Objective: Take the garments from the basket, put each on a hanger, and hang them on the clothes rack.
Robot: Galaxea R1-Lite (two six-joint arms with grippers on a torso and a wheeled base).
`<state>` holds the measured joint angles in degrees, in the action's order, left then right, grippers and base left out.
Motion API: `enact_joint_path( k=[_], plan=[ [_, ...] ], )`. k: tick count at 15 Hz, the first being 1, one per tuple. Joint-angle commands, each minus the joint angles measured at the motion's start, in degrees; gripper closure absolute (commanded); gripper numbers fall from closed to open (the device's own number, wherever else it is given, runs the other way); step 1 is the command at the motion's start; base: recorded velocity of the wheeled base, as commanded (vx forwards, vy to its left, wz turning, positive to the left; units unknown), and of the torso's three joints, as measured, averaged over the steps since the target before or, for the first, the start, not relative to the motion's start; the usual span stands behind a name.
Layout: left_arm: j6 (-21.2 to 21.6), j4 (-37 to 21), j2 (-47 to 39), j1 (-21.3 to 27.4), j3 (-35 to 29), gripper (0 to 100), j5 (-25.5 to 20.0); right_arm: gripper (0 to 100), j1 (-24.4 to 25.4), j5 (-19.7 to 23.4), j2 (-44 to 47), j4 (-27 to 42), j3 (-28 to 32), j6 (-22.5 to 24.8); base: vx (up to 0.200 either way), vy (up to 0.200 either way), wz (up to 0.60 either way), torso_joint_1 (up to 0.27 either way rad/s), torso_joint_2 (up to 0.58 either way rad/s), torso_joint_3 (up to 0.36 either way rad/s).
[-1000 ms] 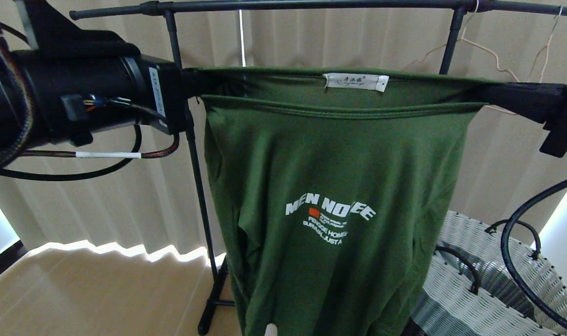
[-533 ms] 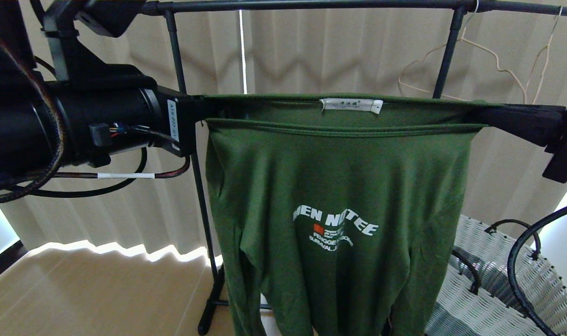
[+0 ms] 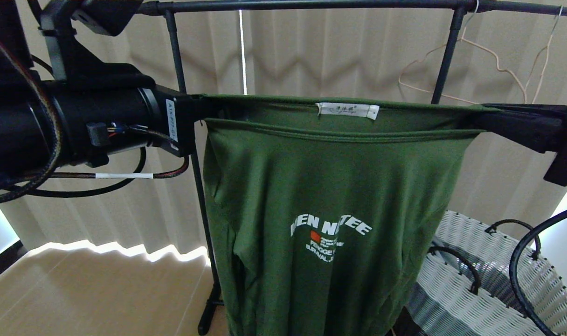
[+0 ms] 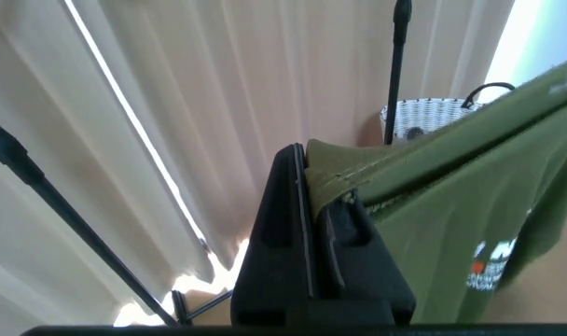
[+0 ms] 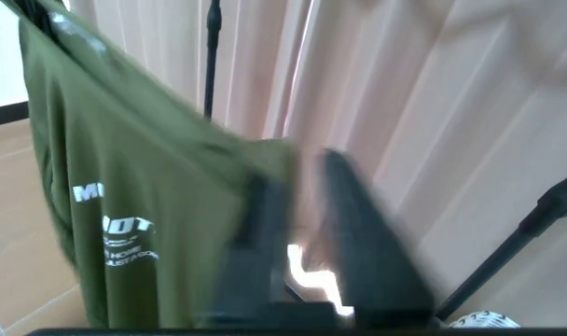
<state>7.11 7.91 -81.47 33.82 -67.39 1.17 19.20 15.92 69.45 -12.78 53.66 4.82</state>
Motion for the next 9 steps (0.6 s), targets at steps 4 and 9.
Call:
enact_joint_path(
  k=[4,9],
  plan=[
    [-0.43,0.00,0.35,-0.07,0.15,100,0.15,0,0.84,0.60,-1.07,-0.94,-3.39,-0.42,0.000,0.000,0.00,0.000,0.00,0.000],
    [-0.52,-0.09,-0.18,-1.56,-0.02,100,4.72,0,3.83,0.69,-3.53,-1.02,-5.32,-0.77,0.000,0.000,0.00,0.000,0.00,0.000]
  ],
)
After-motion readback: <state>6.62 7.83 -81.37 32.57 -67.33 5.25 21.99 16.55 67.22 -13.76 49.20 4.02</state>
